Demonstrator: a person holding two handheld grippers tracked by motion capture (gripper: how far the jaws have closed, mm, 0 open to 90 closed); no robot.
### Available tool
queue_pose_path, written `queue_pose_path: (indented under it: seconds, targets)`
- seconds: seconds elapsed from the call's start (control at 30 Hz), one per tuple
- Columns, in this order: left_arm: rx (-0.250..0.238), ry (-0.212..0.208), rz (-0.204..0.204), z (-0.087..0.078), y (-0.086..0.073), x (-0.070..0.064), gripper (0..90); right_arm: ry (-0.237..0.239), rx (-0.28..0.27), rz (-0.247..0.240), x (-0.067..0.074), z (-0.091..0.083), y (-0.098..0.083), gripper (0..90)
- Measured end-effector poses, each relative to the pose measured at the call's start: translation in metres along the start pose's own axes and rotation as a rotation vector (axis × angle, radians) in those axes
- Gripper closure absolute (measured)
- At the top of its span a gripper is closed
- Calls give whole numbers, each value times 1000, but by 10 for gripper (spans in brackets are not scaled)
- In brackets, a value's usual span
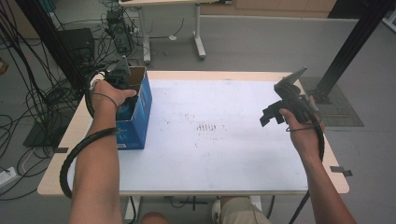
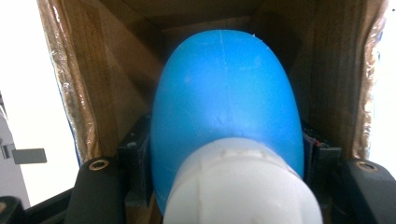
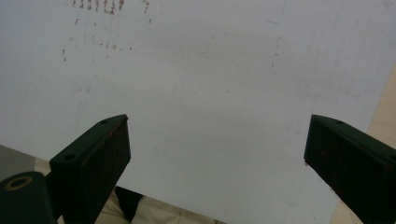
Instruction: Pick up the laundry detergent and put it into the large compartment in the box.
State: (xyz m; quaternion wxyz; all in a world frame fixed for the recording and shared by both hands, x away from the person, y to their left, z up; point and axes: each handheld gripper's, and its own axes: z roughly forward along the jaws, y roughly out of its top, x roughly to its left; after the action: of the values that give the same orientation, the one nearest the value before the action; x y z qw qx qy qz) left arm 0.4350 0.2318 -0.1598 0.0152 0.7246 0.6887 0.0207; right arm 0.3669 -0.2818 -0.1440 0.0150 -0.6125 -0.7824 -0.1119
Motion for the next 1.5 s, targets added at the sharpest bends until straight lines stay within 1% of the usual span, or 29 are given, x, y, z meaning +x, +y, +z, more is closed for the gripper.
queue_pose_path:
  seconds: [0.43,0.47,0.67,0.8,0.87,1.07,1.27,1.4,1.5]
  targets:
    - [-12,-6,7,-4,-1,1,347,1,-1,-2,1,0,0,71]
    - [-14,-6,3,-5,-2,1,345,1,-1,-2,1,0,0,71]
    - [-18,3,4,-12,-4,-1,322,3,-1,-2,3,-1,0,70]
    - [-22,11,9,-17,-4,-3,312,4,-5,-10,4,-1,0,70]
    - [-23,7,8,-20,-5,-3,300,2,-3,-10,5,-2,0,70]
    - [-21,18,17,-27,-5,-8,290,3,-10,-13,6,-3,-1,71]
    - [-28,28,23,-39,-8,-10,279,2,-12,-13,6,-3,-2,71]
    - [-41,36,19,-51,-13,-10,265,0,-7,-13,6,-2,0,71]
    - [-56,32,20,-61,-16,-8,248,1,-2,-19,8,-1,2,71]
